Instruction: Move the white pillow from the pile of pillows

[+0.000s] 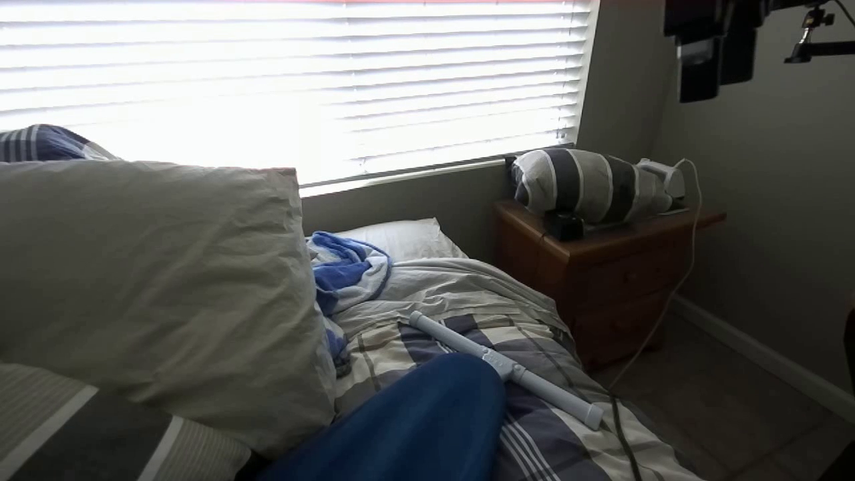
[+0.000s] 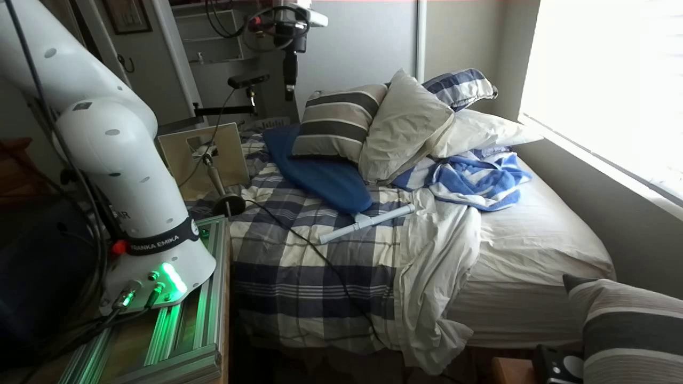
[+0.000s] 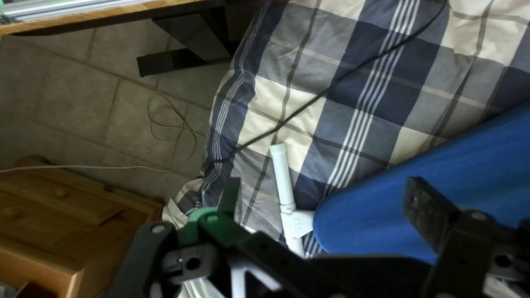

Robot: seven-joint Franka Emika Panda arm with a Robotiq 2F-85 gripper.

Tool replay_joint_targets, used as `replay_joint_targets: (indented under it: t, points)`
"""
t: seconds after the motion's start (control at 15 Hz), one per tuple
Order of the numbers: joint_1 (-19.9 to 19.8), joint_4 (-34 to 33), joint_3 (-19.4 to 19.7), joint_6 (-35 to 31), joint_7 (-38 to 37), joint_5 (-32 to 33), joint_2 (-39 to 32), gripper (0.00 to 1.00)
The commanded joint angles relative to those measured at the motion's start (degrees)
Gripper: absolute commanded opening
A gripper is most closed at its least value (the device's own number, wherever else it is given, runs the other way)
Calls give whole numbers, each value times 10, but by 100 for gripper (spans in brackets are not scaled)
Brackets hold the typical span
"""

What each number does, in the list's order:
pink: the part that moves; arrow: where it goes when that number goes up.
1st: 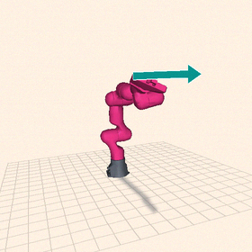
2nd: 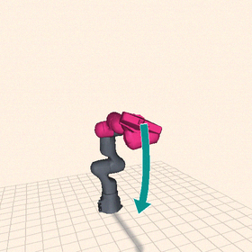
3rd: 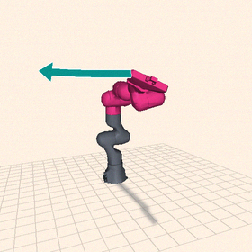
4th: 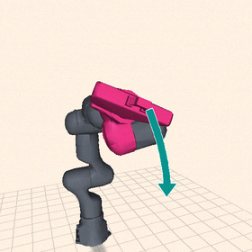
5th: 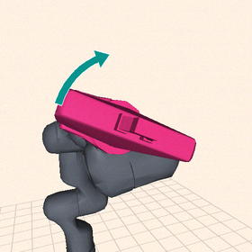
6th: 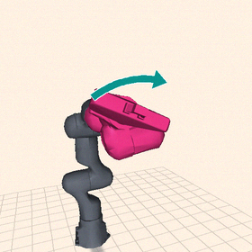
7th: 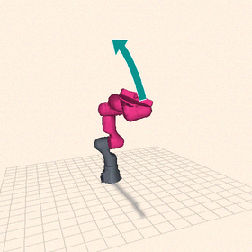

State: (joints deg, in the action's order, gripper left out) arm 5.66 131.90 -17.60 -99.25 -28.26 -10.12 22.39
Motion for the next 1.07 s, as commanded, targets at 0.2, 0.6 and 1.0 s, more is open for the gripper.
replay_joint_targets:
  t: [0.2, 0.6, 1.0]
  points:
    - [18, -208, -24, -10, -60, 87, -208, 100]
    - [33, -296, 25, -18, 130, 211, -275, 100]
    - [17, -363, 74, -101, 356, 209, -328, 100]
